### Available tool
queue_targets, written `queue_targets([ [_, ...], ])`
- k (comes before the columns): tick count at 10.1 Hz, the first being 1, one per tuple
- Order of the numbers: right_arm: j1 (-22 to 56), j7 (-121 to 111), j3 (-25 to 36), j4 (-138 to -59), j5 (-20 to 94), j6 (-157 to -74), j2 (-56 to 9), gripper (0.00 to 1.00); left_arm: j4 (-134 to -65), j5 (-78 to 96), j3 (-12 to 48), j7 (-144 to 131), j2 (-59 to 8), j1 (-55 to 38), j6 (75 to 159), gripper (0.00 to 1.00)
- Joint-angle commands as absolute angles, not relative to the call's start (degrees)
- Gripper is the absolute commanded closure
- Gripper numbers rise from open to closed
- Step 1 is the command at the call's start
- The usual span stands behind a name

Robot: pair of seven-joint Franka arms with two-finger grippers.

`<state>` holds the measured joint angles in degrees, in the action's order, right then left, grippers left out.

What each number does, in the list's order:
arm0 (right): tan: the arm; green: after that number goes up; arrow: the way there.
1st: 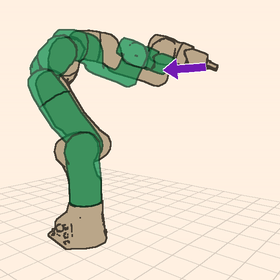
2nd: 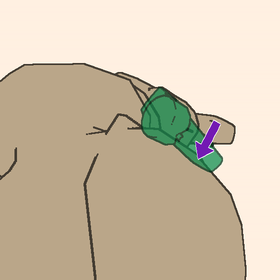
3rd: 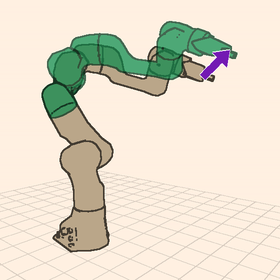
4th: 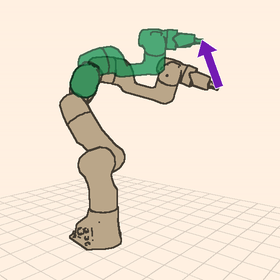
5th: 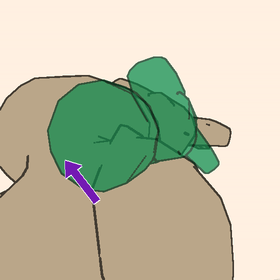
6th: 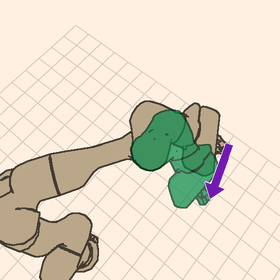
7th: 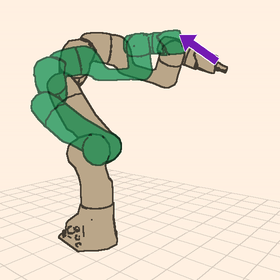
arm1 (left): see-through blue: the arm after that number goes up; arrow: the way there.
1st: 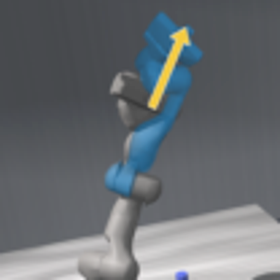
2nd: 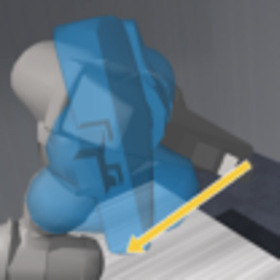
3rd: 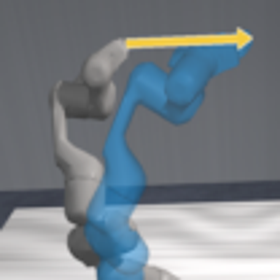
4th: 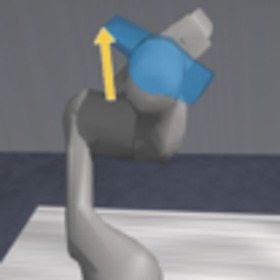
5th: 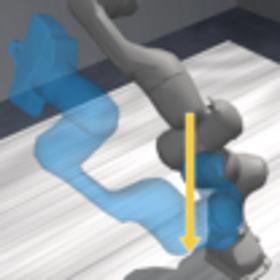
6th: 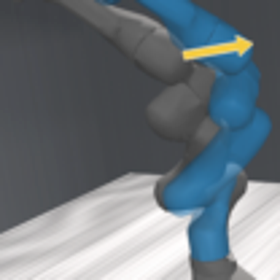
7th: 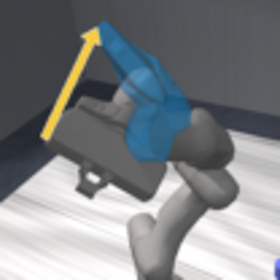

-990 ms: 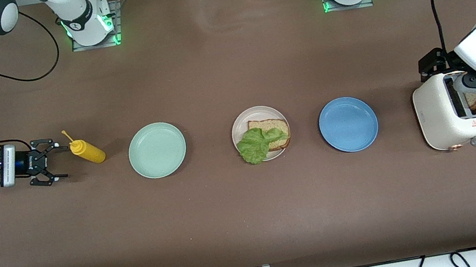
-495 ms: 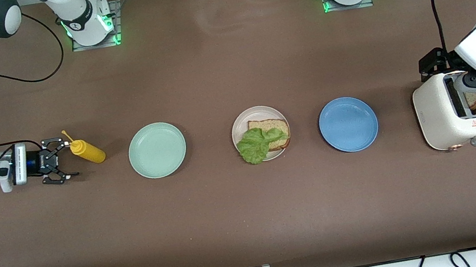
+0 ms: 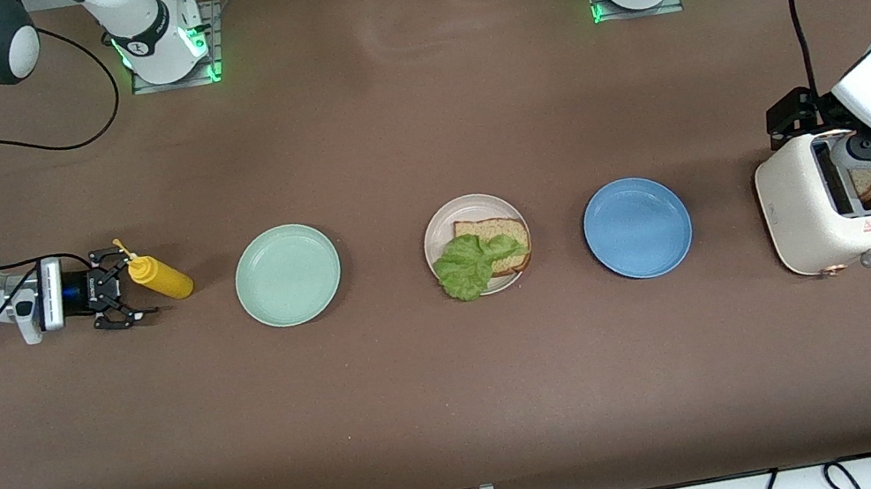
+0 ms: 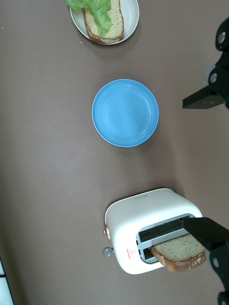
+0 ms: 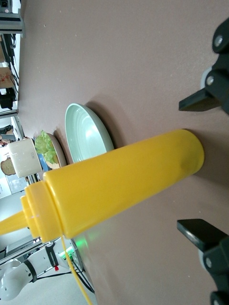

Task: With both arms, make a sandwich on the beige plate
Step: 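Close the right gripper around the yellow mustard bottle, then lift the mustard bottle with the right gripper and carry it over the sandwich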

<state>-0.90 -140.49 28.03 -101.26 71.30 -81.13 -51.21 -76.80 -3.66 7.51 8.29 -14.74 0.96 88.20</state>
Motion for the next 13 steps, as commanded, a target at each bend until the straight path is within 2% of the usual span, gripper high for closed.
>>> queue_targets([
  [1, -1.4, -141.9, 27.6, -103.2, 72.9, -79.5, -50.9, 0.00, -75.8, -2.5, 7.6, 8.6, -14.4, 1.2, 87.0, 0.00],
  [8, -1.0, -141.9, 23.8, -104.3, 77.8, -80.6, -51.0, 0.00, -75.8, -2.5, 7.6, 8.6, -14.4, 1.2, 87.0, 0.00],
  [9, -0.7, -141.9, 23.5, -104.3, 78.1, -81.3, -50.9, 0.05, -75.8, -2.5, 7.6, 8.6, -14.4, 1.2, 86.9, 0.00],
  [10, -0.1, -141.9, 23.4, -104.3, 79.0, -82.1, -50.9, 0.15, -75.8, -2.5, 7.6, 8.6, -14.4, 1.2, 86.9, 0.00],
  [12, 1.5, -141.9, 23.4, -103.9, 81.4, -83.8, -50.7, 0.68, -75.8, -2.5, 7.6, 8.6, -14.4, 1.2, 86.9, 0.00],
  [13, 3.0, -141.2, 23.5, -103.1, 82.2, -85.4, -50.4, 0.78, -75.8, -2.5, 7.6, 8.6, -14.4, 1.2, 86.9, 0.00],
])
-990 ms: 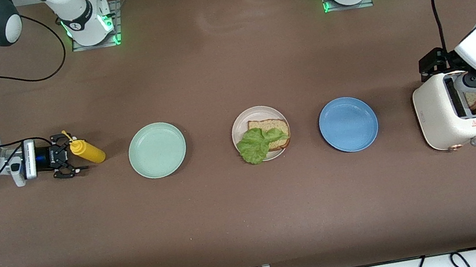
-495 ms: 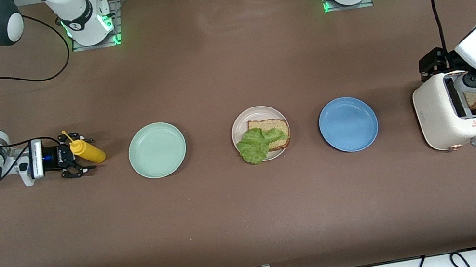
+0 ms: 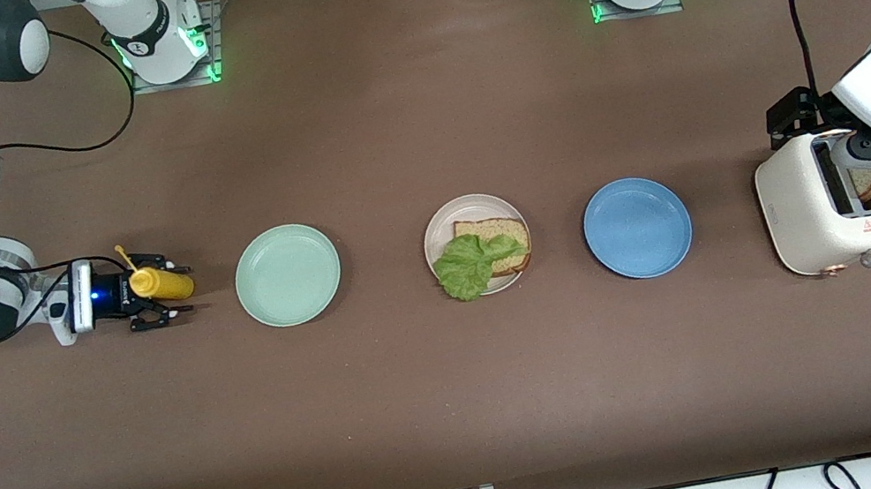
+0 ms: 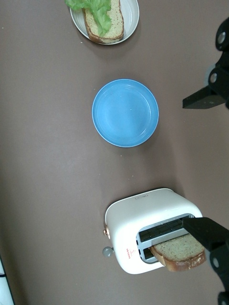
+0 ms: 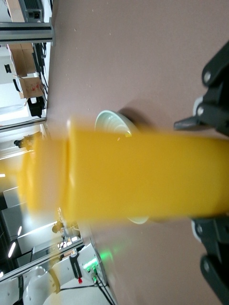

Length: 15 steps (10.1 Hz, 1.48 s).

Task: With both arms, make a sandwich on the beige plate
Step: 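Lift the mustard bottle with the right gripper and carry it over the sandwich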

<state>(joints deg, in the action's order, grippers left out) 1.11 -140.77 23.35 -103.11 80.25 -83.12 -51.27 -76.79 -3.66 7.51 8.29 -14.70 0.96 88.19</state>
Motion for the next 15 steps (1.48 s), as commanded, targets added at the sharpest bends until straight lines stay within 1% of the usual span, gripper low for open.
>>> queue_targets([
  [1, 4.5, -140.7, 23.8, -101.4, 82.9, -87.8, -49.4, 0.81, -75.8, -2.5, 7.6, 8.6, -14.4, 1.2, 86.9, 0.00],
  [2, 6.5, -139.0, 24.3, -99.5, 82.3, -90.8, -48.3, 0.84, -75.8, -2.5, 7.5, 8.6, -14.4, 1.3, 86.8, 0.00],
  [3, 9.4, -134.3, 25.8, -98.2, 80.5, -93.1, -47.2, 0.84, -75.8, -2.5, 7.6, 8.6, -14.4, 1.3, 86.8, 0.00],
  [4, 14.3, -129.3, 29.0, -96.2, 78.2, -95.8, -46.1, 0.84, -75.8, -2.5, 7.6, 8.6, -14.4, 1.4, 86.8, 0.00],
  [5, 20.6, -124.2, 33.4, -94.1, 75.6, -97.6, -45.3, 0.84, -75.8, -2.5, 7.6, 8.6, -14.4, 1.3, 86.8, 0.00],
  [6, 28.5, -118.5, 39.8, -92.1, 74.5, -98.7, -45.4, 0.84, -75.8, -2.5, 7.6, 8.6, -14.4, 1.4, 86.8, 0.00],
  [7, 35.4, -113.6, 45.5, -91.8, 74.4, -99.9, -45.4, 0.84, -75.8, -2.5, 7.5, 8.6, -14.4, 1.4, 86.8, 0.00],
  [8, 42.6, -107.7, 50.2, -91.1, 73.2, -102.7, -45.6, 0.84, -75.8, -2.5, 7.6, 8.6, -14.3, 1.3, 86.8, 0.00],
  [9, 48.7, -102.3, 53.3, -89.7, 68.0, -105.6, -45.9, 0.84, -75.8, -2.5, 7.5, 8.6, -14.4, 1.4, 86.8, 0.00],
  [12, 62.4, -85.6, 54.1, -88.7, 50.2, -117.7, -46.1, 0.84, -75.8, -2.5, 7.6, 8.6, -14.4, 1.4, 86.8, 0.00],
  [15, 72.6, -62.6, 53.7, -88.7, 36.0, -124.7, -49.3, 0.84, -75.8, -2.5, 7.5, 8.6, -14.4, 1.4, 86.8, 0.00],
])
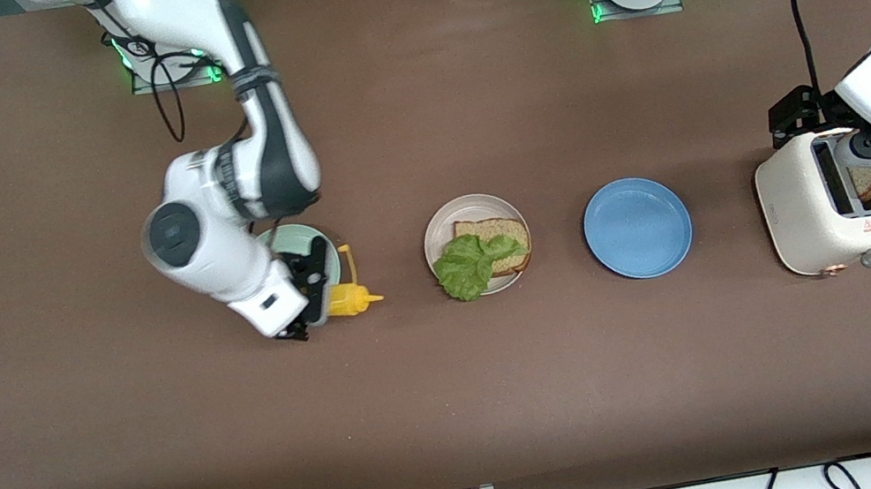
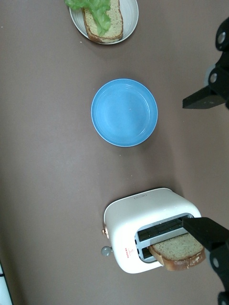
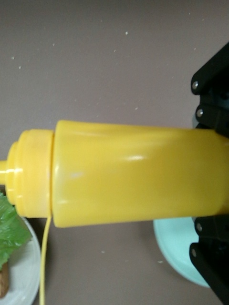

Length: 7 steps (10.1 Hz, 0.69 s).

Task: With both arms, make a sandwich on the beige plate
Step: 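Lift the mustard bottle with the right gripper and carry it over the sandwich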

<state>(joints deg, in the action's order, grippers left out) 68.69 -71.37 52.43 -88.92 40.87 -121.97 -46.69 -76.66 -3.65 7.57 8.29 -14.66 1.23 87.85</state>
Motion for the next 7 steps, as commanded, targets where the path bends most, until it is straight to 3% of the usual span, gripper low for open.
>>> queue_targets([
  [1, 75.2, -56.6, 53.6, -88.7, 32.9, -126.3, -51.4, 0.84, -75.8, -2.5, 7.5, 8.6, -14.4, 1.4, 86.8, 0.00],
  [3, 78.9, -45.6, 53.7, -86.9, 28.3, -127.4, -56.2, 0.83, -75.8, -2.5, 7.4, 8.6, -14.3, 1.4, 86.8, 0.00],
  [5, 82.3, -34.3, 53.4, -86.4, 15.4, -126.7, -57.0, 0.83, -75.8, -2.5, 7.4, 8.7, -14.3, 2.4, 86.8, 0.00],
  [7, 83.2, -33.0, 51.9, -86.5, 9.3, -124.6, -57.0, 0.84, -75.8, -2.6, 7.4, 9.0, -14.3, 3.5, 85.8, 0.00],
])
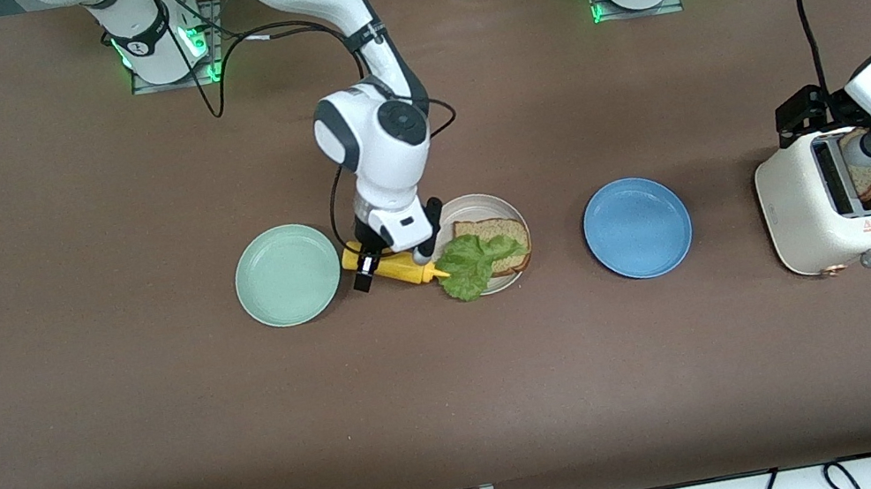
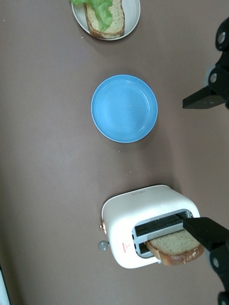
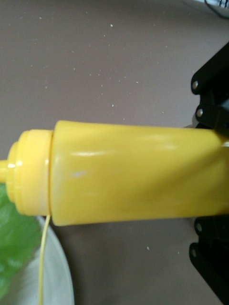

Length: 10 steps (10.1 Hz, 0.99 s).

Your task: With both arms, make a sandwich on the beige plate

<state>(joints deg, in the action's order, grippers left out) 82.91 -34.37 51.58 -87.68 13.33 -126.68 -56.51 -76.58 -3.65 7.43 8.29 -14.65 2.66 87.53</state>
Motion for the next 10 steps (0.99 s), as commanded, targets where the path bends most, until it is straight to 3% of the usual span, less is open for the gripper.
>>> queue_targets([
  [1, 83.9, -32.7, 51.8, -86.5, 7.0, -124.5, -57.2, 0.84, -75.8, -3.2, 7.3, 9.0, -14.3, 3.7, 85.6, 0.00],
  [4, 84.4, -32.0, 51.2, -86.4, 6.4, -124.1, -59.1, 0.84, -76.2, -3.1, 7.4, 9.3, -14.3, 5.4, 85.6, 0.00],
  [7, 84.3, -31.6, 51.2, -86.4, 6.4, -124.1, -59.2, 0.90, -77.1, -3.5, 7.3, 9.1, -15.2, 6.1, 84.2, 0.00],
  [8, 84.3, -32.0, 51.2, -86.4, 6.1, -124.1, -59.4, 1.00, -77.3, -3.8, 7.2, 9.2, -16.8, 7.9, 84.2, 0.00],
  [10, 84.3, -32.2, 51.2, -86.4, 4.9, -124.0, -59.4, 1.00, -76.6, -5.9, 7.3, 13.0, -21.0, 10.8, 85.2, 0.00],
])
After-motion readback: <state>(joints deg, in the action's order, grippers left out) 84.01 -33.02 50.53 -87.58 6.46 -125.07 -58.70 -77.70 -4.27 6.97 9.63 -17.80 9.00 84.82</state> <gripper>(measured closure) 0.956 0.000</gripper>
